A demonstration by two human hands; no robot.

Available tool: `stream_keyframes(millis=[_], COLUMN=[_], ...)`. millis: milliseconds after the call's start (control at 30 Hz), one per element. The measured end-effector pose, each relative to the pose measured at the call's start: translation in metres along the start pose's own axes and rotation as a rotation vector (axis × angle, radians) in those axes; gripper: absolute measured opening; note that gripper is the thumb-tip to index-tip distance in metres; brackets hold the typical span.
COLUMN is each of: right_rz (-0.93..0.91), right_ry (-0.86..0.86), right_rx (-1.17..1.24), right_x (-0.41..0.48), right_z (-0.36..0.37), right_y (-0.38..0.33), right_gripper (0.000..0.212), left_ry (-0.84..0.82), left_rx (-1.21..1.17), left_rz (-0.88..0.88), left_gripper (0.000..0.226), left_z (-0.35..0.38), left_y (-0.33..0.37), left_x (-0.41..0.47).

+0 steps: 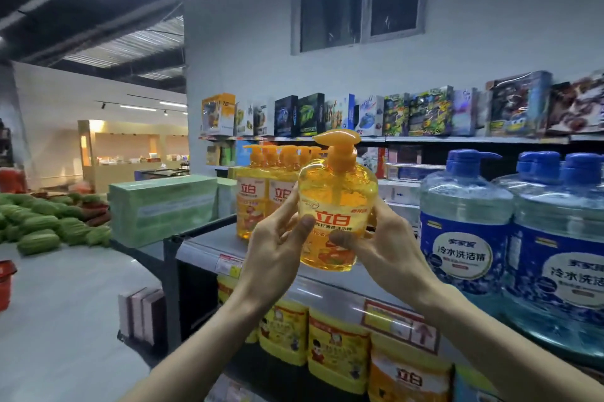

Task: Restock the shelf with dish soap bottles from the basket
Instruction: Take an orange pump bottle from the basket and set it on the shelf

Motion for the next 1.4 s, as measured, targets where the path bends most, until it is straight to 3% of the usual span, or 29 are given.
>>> stream_keyframes(millis=[333,733,967,1400], right_rz=[0.145,0.295,0.312,0.371], right_ry=[-0.023,0.010,0.048,0.069], right_rx=[-0.023,-0.158,-0.233,-0.186], right_x=[0.031,0.052,0.059,0.078], right_z=[0.029,0.049,0.058,0.074], right_y=[0.034,0.063,0.074,0.089], right_gripper=[0.045,0.047,0.051,0.044], left_ry=[-0.113,-0.170,-0.150,-0.290], left_rx=[-0.096,-0.046,0.278,0.393], left_rz=[-0.098,-0.177,-0.111,-0.169], left_gripper=[0.072,0.074,0.045,0.045], left_z=[-0.009,-0.013,-0.029,-0.037], left_y=[-0.059,-0.103,-0.122,-0.148], left_x=[0.060,0.096,0.097,0.088])
Point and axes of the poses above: each hand's wrist, its own x-axis towards the middle knuckle, its own z-axis out of the palm, y = z × x, the point moved 6 cm from there along x, towards the middle knuckle, and after that the axes turned 10 degrees about -x, right-handed, at the moved point
